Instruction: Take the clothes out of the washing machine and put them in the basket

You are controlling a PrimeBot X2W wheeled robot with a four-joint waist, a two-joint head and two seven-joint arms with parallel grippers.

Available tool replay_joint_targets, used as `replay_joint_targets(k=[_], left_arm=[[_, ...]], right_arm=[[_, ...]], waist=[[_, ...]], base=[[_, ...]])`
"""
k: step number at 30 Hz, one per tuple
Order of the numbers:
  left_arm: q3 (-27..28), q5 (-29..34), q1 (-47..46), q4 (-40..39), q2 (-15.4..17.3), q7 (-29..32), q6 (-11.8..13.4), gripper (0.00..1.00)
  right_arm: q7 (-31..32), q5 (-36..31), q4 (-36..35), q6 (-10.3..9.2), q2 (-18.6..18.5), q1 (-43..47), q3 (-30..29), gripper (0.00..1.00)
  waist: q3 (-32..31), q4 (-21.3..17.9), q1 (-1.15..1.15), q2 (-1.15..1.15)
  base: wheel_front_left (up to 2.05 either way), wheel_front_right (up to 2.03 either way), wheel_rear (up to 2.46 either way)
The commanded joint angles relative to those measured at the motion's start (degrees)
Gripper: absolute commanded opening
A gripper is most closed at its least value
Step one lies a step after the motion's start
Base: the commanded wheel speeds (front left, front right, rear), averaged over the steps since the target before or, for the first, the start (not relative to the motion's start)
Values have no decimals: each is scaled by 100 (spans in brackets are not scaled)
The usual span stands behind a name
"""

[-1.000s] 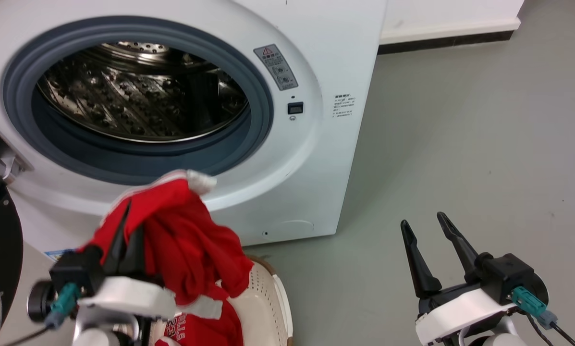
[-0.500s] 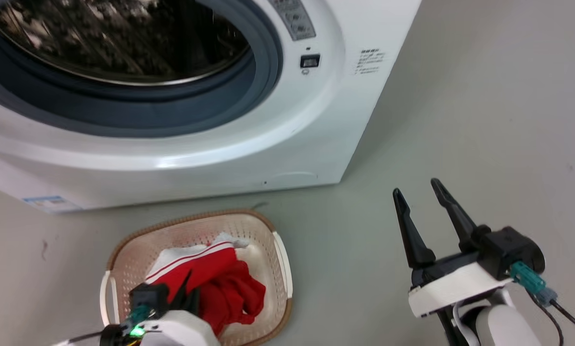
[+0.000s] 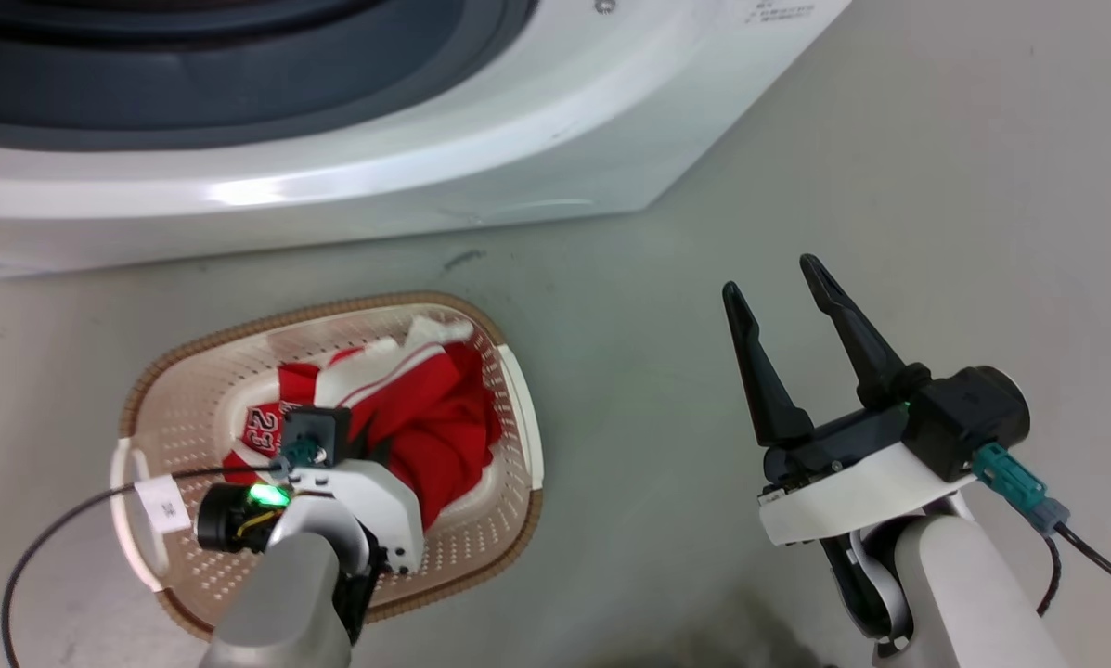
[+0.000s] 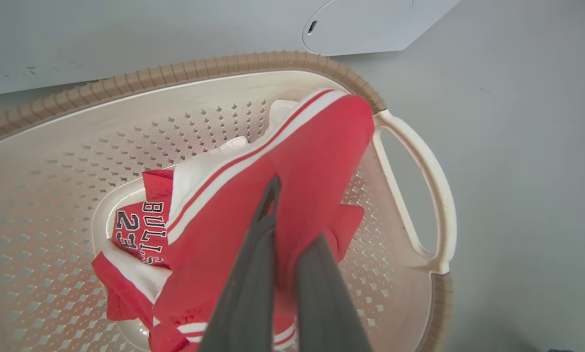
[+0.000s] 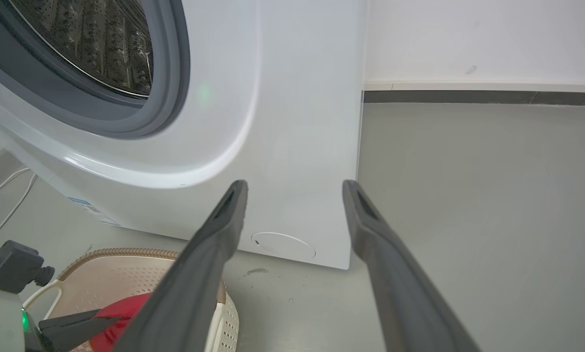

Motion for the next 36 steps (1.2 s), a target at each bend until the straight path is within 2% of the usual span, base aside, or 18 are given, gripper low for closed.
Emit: replay_joint_targets(k=[1, 13, 14, 15, 16, 17, 18, 23, 28, 36], left_arm=[[7, 46, -210, 193, 63, -33, 46, 0], [352, -186, -846, 1090, 242, -44, 180, 0], [373, -206, -853, 1143, 239, -44, 184, 10], [379, -222, -851, 1209, 234, -44, 169, 28], [381, -236, -851, 1244, 231, -44, 146, 40], [380, -239, -862, 1239, 219, -44, 122, 95], [374, -230, -864, 1190, 204, -45, 98, 100], [406, -257, -625, 952, 74, -40, 52, 100], [532, -305, -105, 427, -124, -40, 31, 100], [864, -323, 744, -594, -244, -40, 218, 100]], right_arm=[[-58, 63, 36, -4, 4, -140, 47, 100], [-225, 220, 216, -4, 3, -397, 222, 100], [-232, 225, 234, -4, 4, -407, 229, 100], [-240, 228, 250, -4, 4, -415, 227, 100], [-245, 228, 270, -4, 4, -417, 216, 100], [-246, 221, 299, -4, 3, -420, 196, 100], [-249, 204, 329, -4, 4, -424, 175, 100], [-251, 97, 463, -4, 2, -355, 79, 100], [-248, -78, 661, -4, 0, -107, -153, 100], [-81, -217, 674, -4, 0, 334, -468, 100]], waist=[[378, -211, -1, 0], [891, -557, -1, 0], [891, -561, -1, 0], [879, -560, -1, 0], [854, -549, -1, 0], [810, -528, -1, 0], [754, -497, -1, 0], [339, -302, -1, 0], [-580, 28, -1, 0], [-1621, 352, -1, 0]], base=[[0, 0, 0], [0, 0, 0], [0, 0, 0], [0, 0, 0], [0, 0, 0], [0, 0, 0], [0, 0, 0], [0, 0, 0], [0, 0, 0], [0, 0, 0]])
